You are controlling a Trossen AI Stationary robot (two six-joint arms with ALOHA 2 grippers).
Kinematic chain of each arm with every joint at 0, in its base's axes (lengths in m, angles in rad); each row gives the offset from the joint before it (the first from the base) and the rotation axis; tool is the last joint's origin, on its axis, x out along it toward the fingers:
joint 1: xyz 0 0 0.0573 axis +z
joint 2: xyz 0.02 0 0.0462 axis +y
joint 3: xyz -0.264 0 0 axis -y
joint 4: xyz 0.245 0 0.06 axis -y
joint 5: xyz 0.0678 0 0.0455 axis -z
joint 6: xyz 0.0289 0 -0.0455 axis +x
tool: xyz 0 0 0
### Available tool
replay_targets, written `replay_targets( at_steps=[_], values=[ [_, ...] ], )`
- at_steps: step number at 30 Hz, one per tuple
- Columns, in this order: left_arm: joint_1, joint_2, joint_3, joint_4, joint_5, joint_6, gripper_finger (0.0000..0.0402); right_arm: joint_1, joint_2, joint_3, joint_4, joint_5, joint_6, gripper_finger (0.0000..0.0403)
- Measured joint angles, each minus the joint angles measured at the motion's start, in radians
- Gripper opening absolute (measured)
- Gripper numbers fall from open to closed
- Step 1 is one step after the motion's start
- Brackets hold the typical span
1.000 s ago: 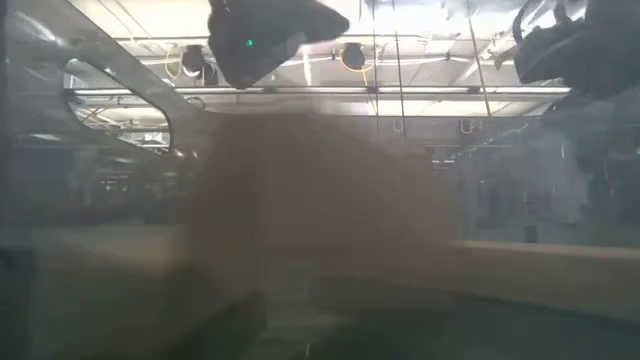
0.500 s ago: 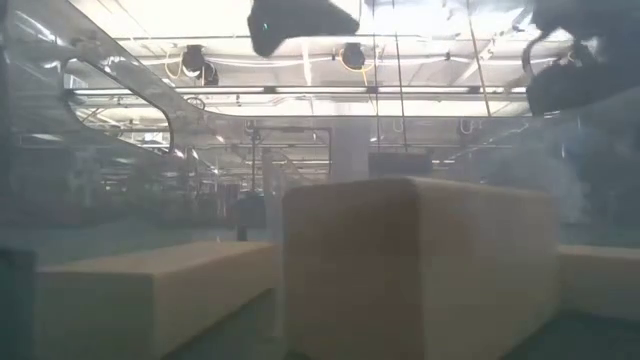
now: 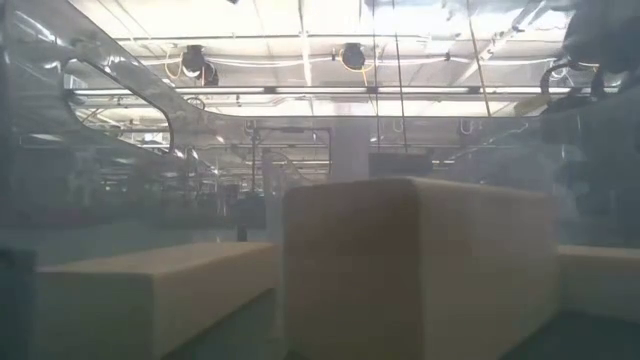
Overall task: Sort & place blocks by color
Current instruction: Put the green block into the gray bin
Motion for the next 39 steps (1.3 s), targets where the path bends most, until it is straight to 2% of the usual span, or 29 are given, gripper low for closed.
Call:
replay_targets(
  at_steps=[5, 8, 16, 19, 23, 30, 36, 39],
  values=[
    [0.005, -0.040, 0.000, -0.002, -0.078, 0.057, 0.0292, 0.005, 0.001, -0.011, 0.003, 0.066, -0.001, 0.0216],
    [0.012, -0.057, 0.000, 0.003, -0.091, 0.070, 0.0291, 0.004, 0.001, -0.011, 0.006, 0.069, 0.002, 0.0190],
    [0.052, -0.083, 0.000, 0.031, -0.222, 0.051, 0.0273, -0.003, -0.013, -0.012, 0.077, 0.048, 0.151, 0.0035],
    [0.080, -0.083, 0.000, 0.053, -0.248, 0.051, 0.0262, -0.026, -0.039, -0.014, 0.129, 0.046, 0.198, 0.0034],
    [0.130, -0.083, 0.000, 0.053, -0.250, 0.062, 0.0248, -0.074, -0.087, -0.014, 0.246, 0.111, 0.231, 0.0039],
    [0.235, -0.083, 0.000, 0.050, -0.250, 0.112, 0.0233, -0.219, -0.136, -0.014, 0.519, 0.255, 0.140, 0.0034],
    [0.311, -0.092, 0.000, 0.021, -0.227, 0.164, 0.0224, -0.397, -0.077, -0.013, 0.866, 0.246, 0.038, 0.0040],
    [0.352, -0.104, 0.000, 0.013, -0.220, 0.219, 0.0223, -0.480, -0.023, -0.012, 1.002, 0.186, 0.005, 0.0039]
  ],
)
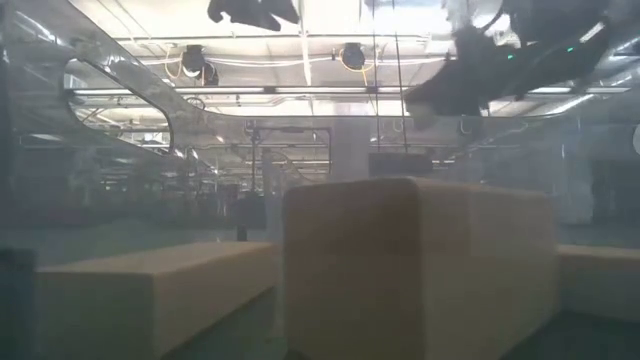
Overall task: Sort & place blocks by color
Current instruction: Put the green block into the gray bin
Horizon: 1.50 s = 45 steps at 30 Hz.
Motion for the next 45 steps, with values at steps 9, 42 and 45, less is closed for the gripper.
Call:
replay_targets(
  at_steps=[9, 42, 45],
  values=[
    [0.159, -0.061, -0.001, -0.094, 0.056, -0.015, 0.0223, -0.181, 0.191, 0.103, 0.093, -0.159, -0.047, 0.0039],
    [0.357, -0.091, 0.000, -0.336, 0.356, -0.258, 0.0182, -0.310, 0.595, 0.367, 0.176, -0.198, -0.249, 0.0076],
    [0.357, -0.091, 0.000, -0.343, 0.356, -0.289, 0.0182, -0.310, 0.595, 0.367, 0.174, -0.199, -0.249, 0.0114]
  ],
)
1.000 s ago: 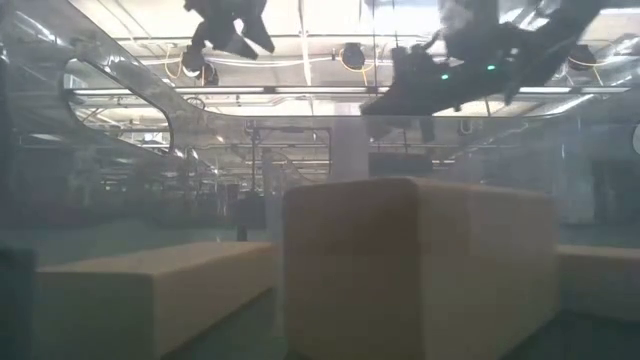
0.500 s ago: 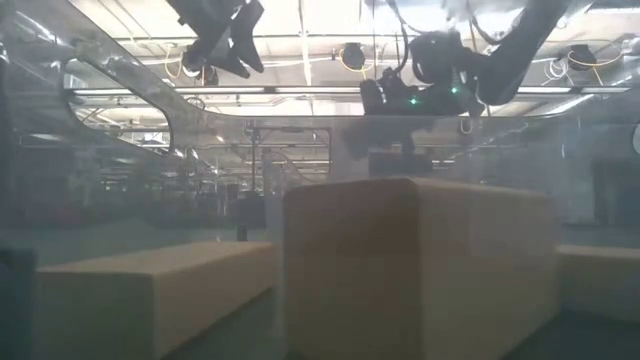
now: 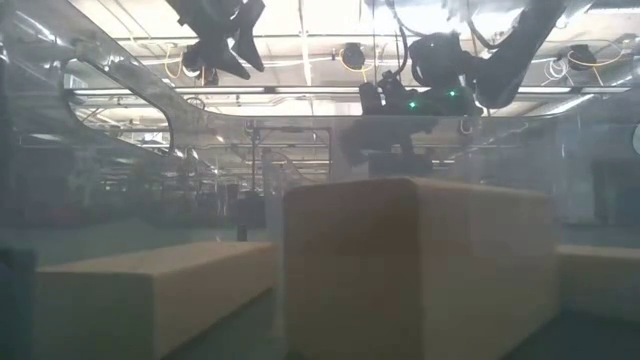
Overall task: Sort & place blocks by color
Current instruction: Put the green block into the gray bin, then return to Home Position
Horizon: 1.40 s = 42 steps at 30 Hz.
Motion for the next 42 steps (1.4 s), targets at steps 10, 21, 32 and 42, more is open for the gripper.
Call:
replay_targets(
  at_steps=[10, 21, 32, 42],
  values=[
    [0.001, 0.000, 0.000, -0.046, 0.000, -0.022, 0.0182, 0.000, -0.071, -0.001, -0.017, 0.000, -0.019, 0.0227],
    [0.043, -0.035, 0.000, -0.222, 0.023, -0.050, 0.0182, 0.001, -0.330, -0.001, -0.310, 0.000, -0.071, 0.0237],
    [0.093, -0.208, -0.001, -0.308, 0.019, 0.027, 0.0182, 0.001, -0.524, -0.001, -0.651, 0.003, -0.125, 0.0236],
    [0.088, -0.444, -0.064, -0.495, -0.085, -0.059, 0.0182, 0.001, -0.597, -0.003, -0.948, 0.065, -0.144, 0.0236]
  ],
)
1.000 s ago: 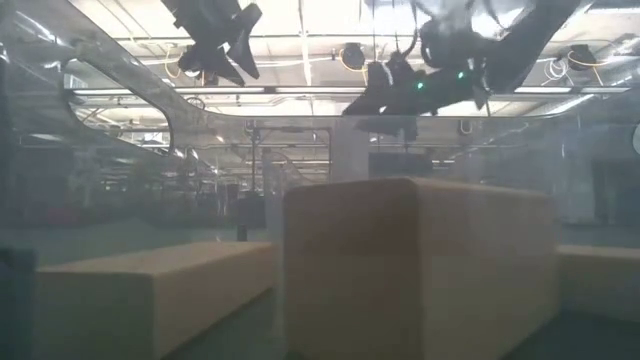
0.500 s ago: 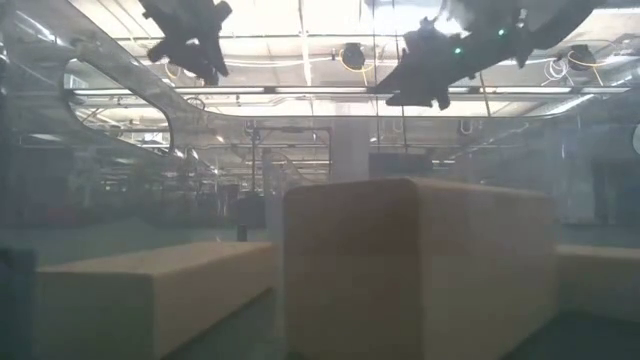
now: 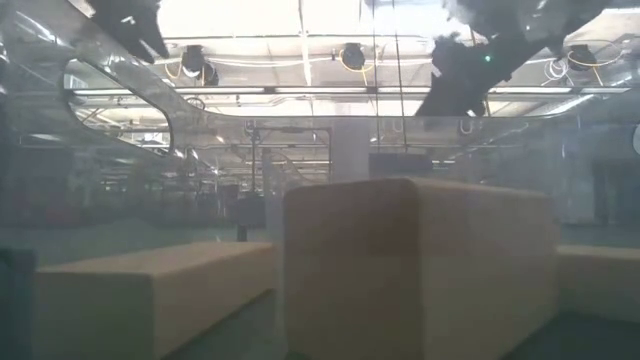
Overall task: Sort & place blocks by color
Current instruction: Return to Home Position
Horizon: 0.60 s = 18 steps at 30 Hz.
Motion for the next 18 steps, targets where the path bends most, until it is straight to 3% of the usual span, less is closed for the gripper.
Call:
replay_targets(
  at_steps=[7, 12, 18],
  values=[
    [-0.025, -0.198, -0.310, 0.283, -0.006, -0.029, 0.0182, 0.000, -0.064, -0.124, 0.074, 0.096, -0.037, 0.0235],
    [-0.040, -0.257, -0.538, 0.620, 0.032, -0.012, 0.0181, 0.000, -0.122, -0.272, 0.310, 0.096, -0.031, 0.0235],
    [-0.060, -0.244, -0.778, 0.998, 0.081, 0.008, 0.0181, 0.000, -0.157, -0.496, 0.696, 0.096, -0.016, 0.0235]
  ],
)
